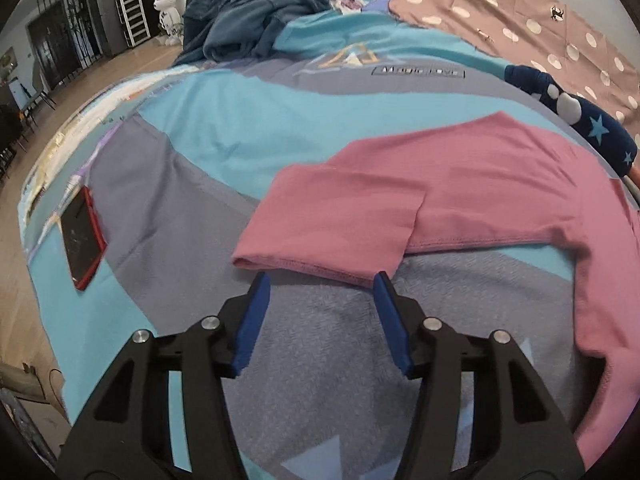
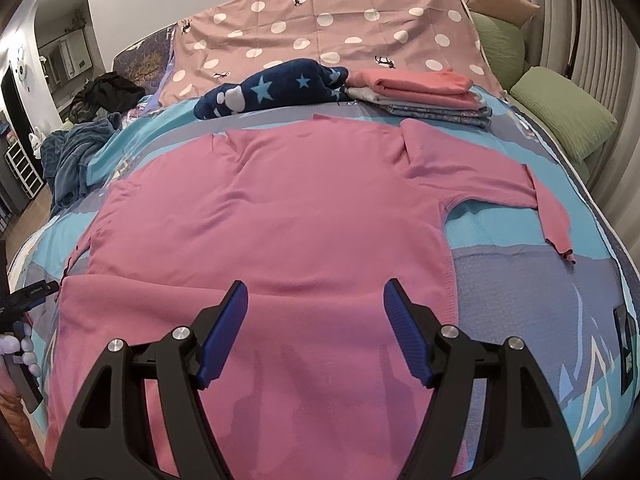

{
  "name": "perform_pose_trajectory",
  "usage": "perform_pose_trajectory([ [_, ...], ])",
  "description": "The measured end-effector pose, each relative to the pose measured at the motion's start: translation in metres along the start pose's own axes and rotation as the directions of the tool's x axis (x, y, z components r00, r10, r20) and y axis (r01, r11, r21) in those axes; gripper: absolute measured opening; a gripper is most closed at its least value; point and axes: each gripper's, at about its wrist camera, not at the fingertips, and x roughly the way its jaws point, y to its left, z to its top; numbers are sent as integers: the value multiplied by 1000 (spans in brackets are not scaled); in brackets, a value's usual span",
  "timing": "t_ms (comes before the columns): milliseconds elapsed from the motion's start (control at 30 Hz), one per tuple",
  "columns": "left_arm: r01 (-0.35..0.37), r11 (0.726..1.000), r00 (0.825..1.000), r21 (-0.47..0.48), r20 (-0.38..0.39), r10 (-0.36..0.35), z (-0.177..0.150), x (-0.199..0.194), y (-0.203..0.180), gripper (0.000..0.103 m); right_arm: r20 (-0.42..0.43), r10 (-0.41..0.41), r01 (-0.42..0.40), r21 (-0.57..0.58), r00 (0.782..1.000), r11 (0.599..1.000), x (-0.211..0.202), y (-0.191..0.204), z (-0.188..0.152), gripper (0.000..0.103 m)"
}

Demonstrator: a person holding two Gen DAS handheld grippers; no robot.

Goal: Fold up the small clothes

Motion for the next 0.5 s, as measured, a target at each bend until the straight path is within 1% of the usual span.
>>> perform_pose_trajectory([
  [67,22,1000,1000,-3,-16,-22,1,4,-3,62,-5,-2,2,0,1000,1000,1,0,0,72],
  [133,50,999,999,10,-9,-49,1,4,-7,66,-6,-4,4,-1,1000,1000,1,0,0,72],
  [167,50,998,999,22,-1,-50,2,3,-11,67,-6,-6,6,-1,1000,1000,2,-1,-1,72],
  [233,30,998,1000,58,6,-30,3,4,-19,67,-12,-10,10,7,1000,1000,4,-2,-1,72],
  [267,23,998,1000,66,5,-24,4,6,-21,64,-18,-10,10,13,1000,1000,5,-3,-1,72],
  [300,28,997,1000,78,-1,-28,5,10,-23,57,-22,-8,9,17,1000,1000,6,-3,-1,72],
  [333,51,996,999,79,-13,-51,7,13,-23,35,-27,-6,7,21,1000,1000,6,-4,-1,72],
  [367,80,994,997,69,-26,-79,10,17,-21,21,-28,-4,5,23,1000,1000,7,-5,-2,72],
  [400,104,993,994,50,-33,-103,11,18,-18,12,-27,-4,5,23,1000,1000,6,-5,-2,72],
  [433,110,993,993,34,-33,-109,13,18,-16,8,-26,-7,7,21,1000,1000,6,-5,-2,72],
  [467,112,993,993,34,-30,-111,15,17,-14,4,-24,-11,11,20,1000,1000,6,-6,-1,72],
  [500,112,993,993,34,-22,-112,16,14,-13,4,-23,-12,13,22,1000,1000,6,-6,-1,72],
])
